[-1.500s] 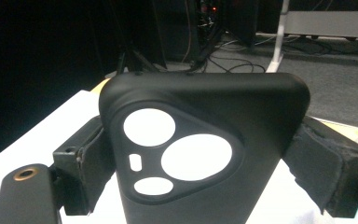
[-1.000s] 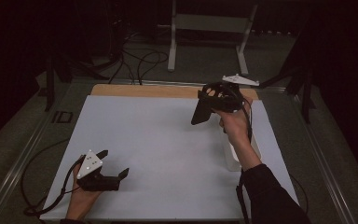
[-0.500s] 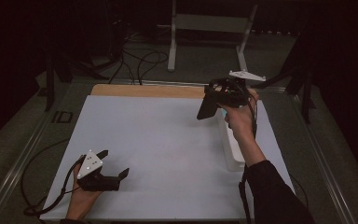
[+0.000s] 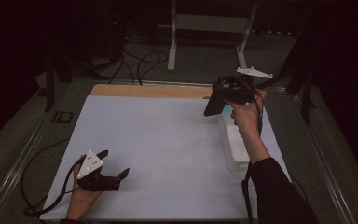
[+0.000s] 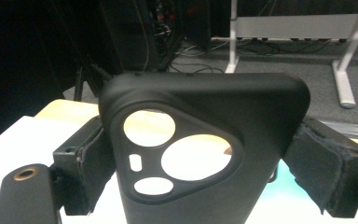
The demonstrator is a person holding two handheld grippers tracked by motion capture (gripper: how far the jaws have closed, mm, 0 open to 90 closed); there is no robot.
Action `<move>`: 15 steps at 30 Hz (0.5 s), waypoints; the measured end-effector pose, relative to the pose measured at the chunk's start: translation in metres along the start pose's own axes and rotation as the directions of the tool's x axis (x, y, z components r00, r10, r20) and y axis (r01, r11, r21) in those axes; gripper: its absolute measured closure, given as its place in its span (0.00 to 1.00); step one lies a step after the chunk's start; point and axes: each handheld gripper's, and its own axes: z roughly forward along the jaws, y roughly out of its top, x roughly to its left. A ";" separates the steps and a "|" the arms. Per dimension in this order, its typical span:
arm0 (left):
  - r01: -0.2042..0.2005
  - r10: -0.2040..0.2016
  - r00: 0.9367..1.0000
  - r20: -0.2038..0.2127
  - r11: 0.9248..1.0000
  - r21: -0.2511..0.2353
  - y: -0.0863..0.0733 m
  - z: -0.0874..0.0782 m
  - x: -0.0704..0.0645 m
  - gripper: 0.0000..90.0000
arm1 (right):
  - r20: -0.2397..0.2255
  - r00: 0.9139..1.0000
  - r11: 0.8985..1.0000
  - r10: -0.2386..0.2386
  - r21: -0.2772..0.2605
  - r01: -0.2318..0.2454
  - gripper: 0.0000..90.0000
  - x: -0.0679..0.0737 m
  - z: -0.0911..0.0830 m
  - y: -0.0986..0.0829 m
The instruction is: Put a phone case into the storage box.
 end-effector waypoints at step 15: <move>-0.002 0.002 1.000 -0.001 1.000 -0.001 0.000 -0.001 0.000 0.00 | 0.066 0.998 1.000 -0.018 0.001 0.018 0.16 -0.012 0.000 0.006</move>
